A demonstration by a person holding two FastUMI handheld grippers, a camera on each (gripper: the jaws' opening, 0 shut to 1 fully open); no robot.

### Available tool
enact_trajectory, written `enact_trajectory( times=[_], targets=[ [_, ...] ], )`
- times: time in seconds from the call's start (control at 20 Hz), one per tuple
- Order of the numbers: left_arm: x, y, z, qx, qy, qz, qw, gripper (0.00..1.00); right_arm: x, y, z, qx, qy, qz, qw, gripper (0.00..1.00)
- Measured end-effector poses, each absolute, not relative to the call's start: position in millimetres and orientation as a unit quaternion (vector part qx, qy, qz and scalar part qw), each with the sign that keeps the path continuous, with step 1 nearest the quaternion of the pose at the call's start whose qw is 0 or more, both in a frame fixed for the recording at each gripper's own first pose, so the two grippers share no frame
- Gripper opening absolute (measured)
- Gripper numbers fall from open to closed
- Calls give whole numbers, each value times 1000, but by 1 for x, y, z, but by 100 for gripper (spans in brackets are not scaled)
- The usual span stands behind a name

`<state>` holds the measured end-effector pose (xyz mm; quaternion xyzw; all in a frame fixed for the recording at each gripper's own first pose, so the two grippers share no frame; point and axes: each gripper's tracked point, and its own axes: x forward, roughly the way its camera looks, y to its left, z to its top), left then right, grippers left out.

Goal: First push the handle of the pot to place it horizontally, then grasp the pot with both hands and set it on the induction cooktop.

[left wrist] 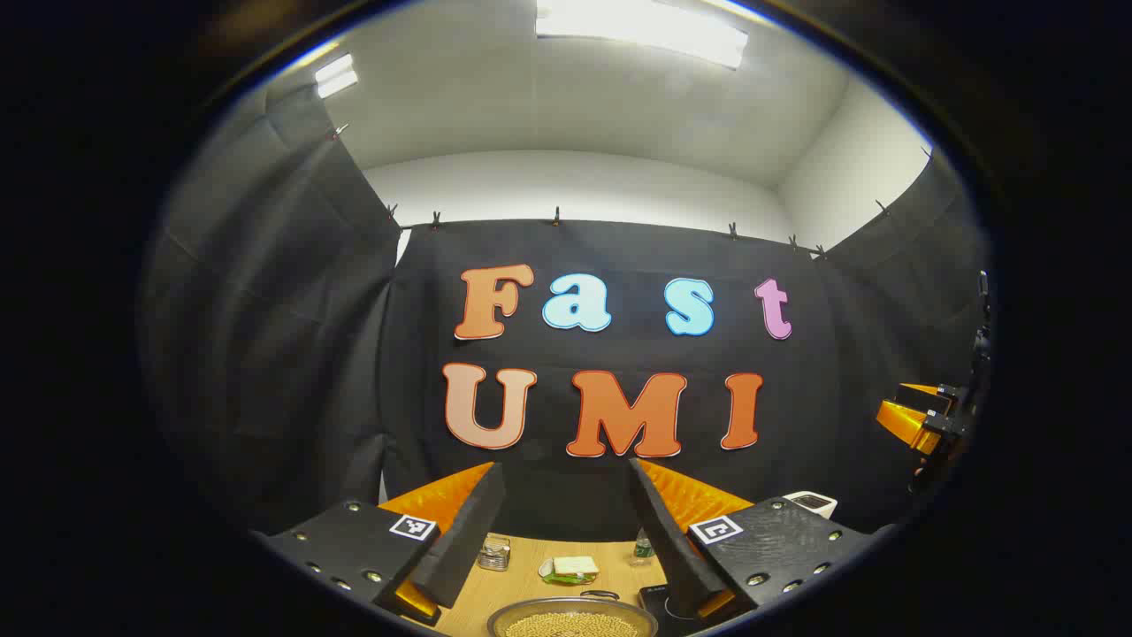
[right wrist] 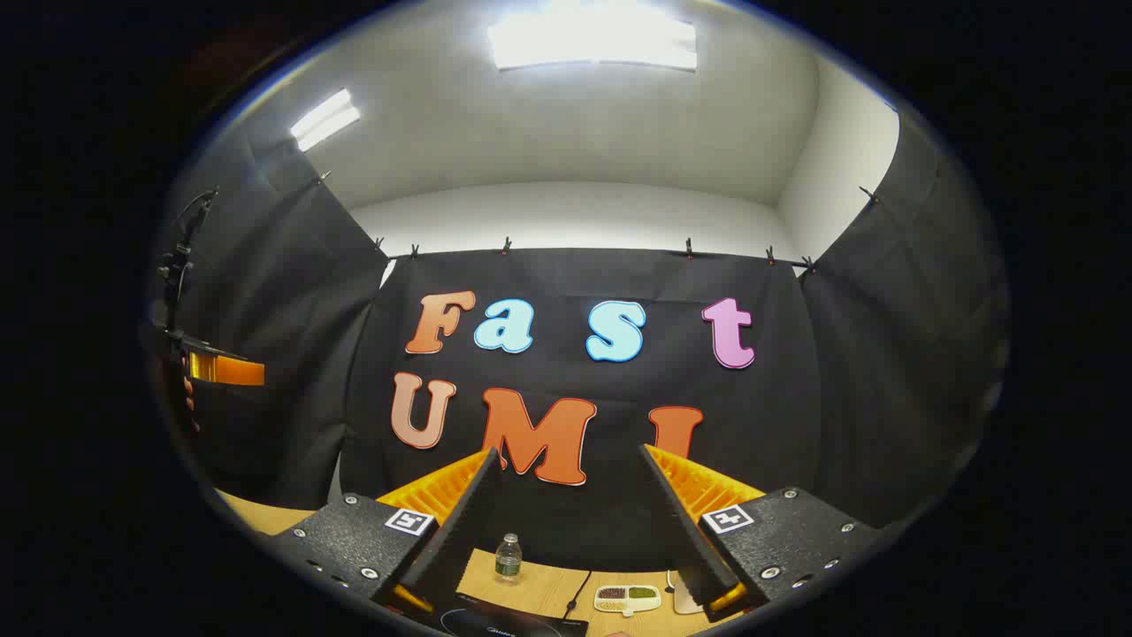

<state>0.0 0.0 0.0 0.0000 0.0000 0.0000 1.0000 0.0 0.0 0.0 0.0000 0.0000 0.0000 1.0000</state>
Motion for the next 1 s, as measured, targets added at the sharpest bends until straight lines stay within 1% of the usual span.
enact_trajectory(
  times=[0.05, 0.1, 0.35, 0.4, 0.5, 0.55, 0.6, 0.65, 0.7, 0.75, 0.85, 0.9, 1.0],
  targets=[
    [-1, -1, 1, -1, -2, -1, 1000, 88, -1, 1, 1, 0, -1, 1, 1000, 95],
    [-2, 1, 2, -2, -4, 0, 1000, 87, -1, 2, 2, 2, -2, 2, 1000, 95],
    [-7, 1, 5, -3, -10, 0, 1000, 87, -2, 4, 0, 2, -1, 5, 1000, 95],
    [-7, 0, 4, -2, -10, -2, 1000, 88, -3, 5, 0, 2, -1, 6, 1000, 95],
    [-8, -1, 5, -1, -10, -2, 1000, 86, -4, 6, 2, 3, -1, 8, 1000, 95],
    [-9, -2, 4, -2, -11, -3, 1000, 86, -5, 6, 3, 4, -1, 9, 1000, 95],
    [-10, -3, 5, -2, -12, -5, 1000, 88, -6, 6, 4, 4, -3, 11, 1000, 95],
    [-10, -4, 5, -4, -13, -7, 1000, 87, -7, 7, 6, 4, -4, 11, 1000, 95],
    [-11, -5, 6, -4, -15, -8, 1000, 88, -8, 7, 7, 3, -6, 12, 1000, 95],
    [-12, -4, 7, -3, -16, -10, 1000, 87, -10, 7, 8, 2, -8, 13, 1000, 95],
    [-13, -6, 5, -4, -17, -11, 1000, 88, -11, 8, 9, 0, -9, 14, 1000, 95],
    [-13, -7, 4, -5, -17, -12, 1000, 86, -12, 8, 10, 0, -9, 14, 1000, 95],
    [-15, -8, 3, -6, -15, -14, 1000, 87, -13, 7, 9, -1, -11, 14, 1000, 95]
  ],
)
